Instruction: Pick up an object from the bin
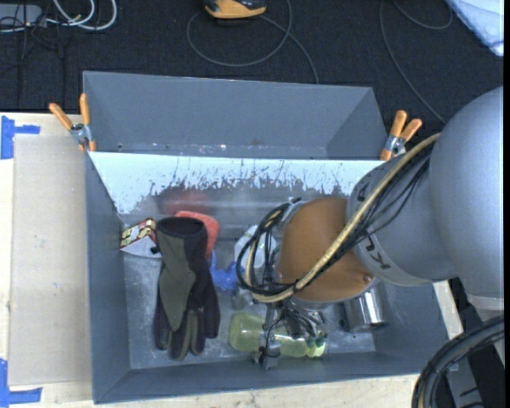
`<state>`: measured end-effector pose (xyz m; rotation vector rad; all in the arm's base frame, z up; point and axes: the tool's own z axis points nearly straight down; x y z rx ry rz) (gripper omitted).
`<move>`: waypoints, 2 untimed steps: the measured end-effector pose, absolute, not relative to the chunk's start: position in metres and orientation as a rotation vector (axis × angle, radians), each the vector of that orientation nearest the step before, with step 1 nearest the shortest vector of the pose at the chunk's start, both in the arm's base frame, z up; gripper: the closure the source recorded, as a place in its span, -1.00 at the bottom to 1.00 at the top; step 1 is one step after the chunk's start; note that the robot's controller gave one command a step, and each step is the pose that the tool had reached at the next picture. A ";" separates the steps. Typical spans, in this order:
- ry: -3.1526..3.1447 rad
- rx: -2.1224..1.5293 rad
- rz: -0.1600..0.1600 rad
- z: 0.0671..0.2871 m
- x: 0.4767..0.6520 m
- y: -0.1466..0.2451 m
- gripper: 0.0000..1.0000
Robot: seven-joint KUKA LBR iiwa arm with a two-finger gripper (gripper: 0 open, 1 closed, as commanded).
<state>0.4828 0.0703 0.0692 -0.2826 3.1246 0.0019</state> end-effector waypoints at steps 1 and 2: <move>3.153 0.046 0.000 0.069 0.469 0.049 1.00; 3.153 0.045 0.000 0.069 0.469 0.049 1.00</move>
Offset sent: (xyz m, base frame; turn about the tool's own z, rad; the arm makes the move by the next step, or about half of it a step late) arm 0.0000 0.0000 0.0000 0.0000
